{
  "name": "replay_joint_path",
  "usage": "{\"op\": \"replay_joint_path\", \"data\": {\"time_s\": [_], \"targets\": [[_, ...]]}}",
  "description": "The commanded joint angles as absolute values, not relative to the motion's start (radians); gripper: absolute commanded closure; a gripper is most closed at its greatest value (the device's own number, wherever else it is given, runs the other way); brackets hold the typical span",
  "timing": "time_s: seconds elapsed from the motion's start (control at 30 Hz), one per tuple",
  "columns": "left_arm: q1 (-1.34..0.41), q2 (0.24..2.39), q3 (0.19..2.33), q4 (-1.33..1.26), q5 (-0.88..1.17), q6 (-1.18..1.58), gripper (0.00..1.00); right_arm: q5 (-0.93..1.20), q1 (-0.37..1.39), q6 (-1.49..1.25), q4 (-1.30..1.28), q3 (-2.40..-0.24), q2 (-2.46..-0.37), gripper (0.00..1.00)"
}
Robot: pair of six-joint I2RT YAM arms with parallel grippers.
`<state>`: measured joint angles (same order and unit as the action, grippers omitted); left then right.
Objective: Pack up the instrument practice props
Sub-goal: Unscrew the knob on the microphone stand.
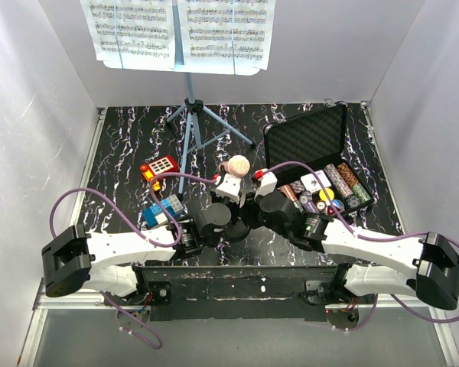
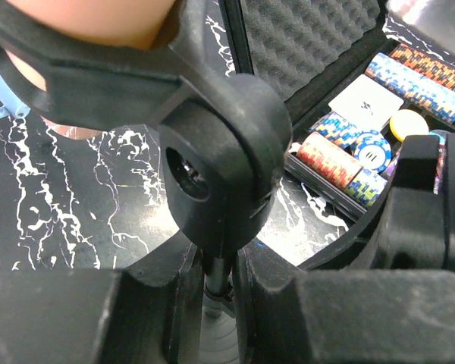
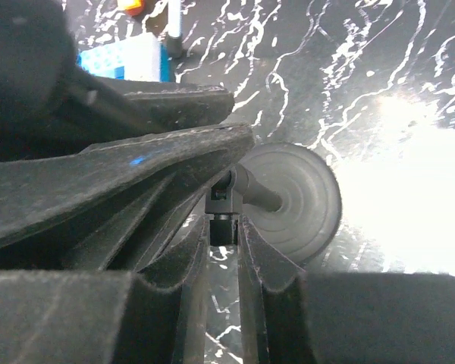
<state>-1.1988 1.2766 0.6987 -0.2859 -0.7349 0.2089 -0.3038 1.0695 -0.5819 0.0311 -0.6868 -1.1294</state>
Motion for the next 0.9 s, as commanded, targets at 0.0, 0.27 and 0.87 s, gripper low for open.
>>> {"op": "replay_joint_path", "data": {"time_s": [0.0,0.27,0.87], "targets": [[-1.216,1.298,0.687,-0.218,-0.713,0.255,1.0,-0.621,1.138,-0.407,-0.1,-0.741,-1.144,0.99],[-1.218,1.29,0.676,-0.218,-0.721,0.252,1.0,-0.842,1.221,-0.285,-0.133,-0.778,-1.212,0.99],[-1.216,1.31,0.713,-0.219,-0.638,0.187,0.65,-0.672,1.23,-0.44,-0.218,-0.752,-1.118,0.76]]}}
